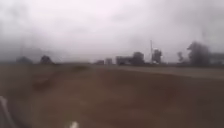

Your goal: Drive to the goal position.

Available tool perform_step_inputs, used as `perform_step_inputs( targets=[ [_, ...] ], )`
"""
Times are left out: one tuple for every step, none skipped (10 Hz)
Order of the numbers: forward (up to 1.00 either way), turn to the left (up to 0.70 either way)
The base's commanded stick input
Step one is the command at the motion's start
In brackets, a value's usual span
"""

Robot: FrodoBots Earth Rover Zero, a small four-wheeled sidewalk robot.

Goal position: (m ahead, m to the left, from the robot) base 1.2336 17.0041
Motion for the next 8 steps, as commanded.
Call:
perform_step_inputs(
  targets=[
    [0.70,0.00],
    [0.70,0.18],
    [0.70,0.35],
    [0.70,0.35],
    [0.70,0.35],
    [0.70,0.35],
    [0.70,0.35],
    [0.70,0.35]
  ],
)
